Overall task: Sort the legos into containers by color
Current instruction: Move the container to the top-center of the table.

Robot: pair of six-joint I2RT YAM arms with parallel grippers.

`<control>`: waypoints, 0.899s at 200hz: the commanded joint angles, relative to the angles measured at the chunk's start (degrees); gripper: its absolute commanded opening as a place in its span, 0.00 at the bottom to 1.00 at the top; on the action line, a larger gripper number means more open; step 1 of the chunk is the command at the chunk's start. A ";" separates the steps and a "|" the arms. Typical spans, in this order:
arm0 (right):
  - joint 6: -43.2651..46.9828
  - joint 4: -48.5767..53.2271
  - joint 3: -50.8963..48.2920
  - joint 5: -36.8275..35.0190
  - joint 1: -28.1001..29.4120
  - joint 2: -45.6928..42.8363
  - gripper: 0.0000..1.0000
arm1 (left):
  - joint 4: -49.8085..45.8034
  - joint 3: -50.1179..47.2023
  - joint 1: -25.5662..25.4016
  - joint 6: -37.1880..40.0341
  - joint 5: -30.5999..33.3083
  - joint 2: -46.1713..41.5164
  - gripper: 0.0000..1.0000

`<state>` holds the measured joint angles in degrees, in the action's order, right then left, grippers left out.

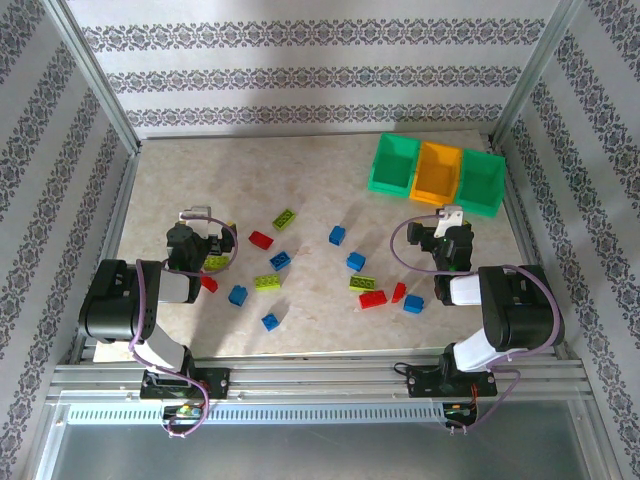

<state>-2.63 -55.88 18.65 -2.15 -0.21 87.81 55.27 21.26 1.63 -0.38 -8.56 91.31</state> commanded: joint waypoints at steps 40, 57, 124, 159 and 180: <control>-0.53 -0.02 0.69 -0.74 0.47 -0.08 0.98 | -0.69 0.76 0.75 0.29 0.04 -0.02 1.00; -0.18 1.99 2.91 0.22 0.38 -0.83 0.98 | -0.51 0.72 0.74 0.16 0.01 -0.05 1.00; -1.21 4.04 1.82 -3.36 0.38 -5.62 0.98 | -3.59 -1.97 0.84 -1.54 4.79 -9.63 1.00; -2.18 11.38 3.32 -6.66 0.38 -11.18 0.98 | -6.42 -3.25 0.84 -2.59 7.85 -16.46 1.00; -4.49 20.77 6.86 -10.08 0.38 -15.40 0.98 | -8.16 -3.41 0.83 -2.43 10.06 -19.70 1.00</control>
<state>-3.77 -44.99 21.04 -7.16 -0.21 76.97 50.54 18.79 1.63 -1.80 -2.11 74.83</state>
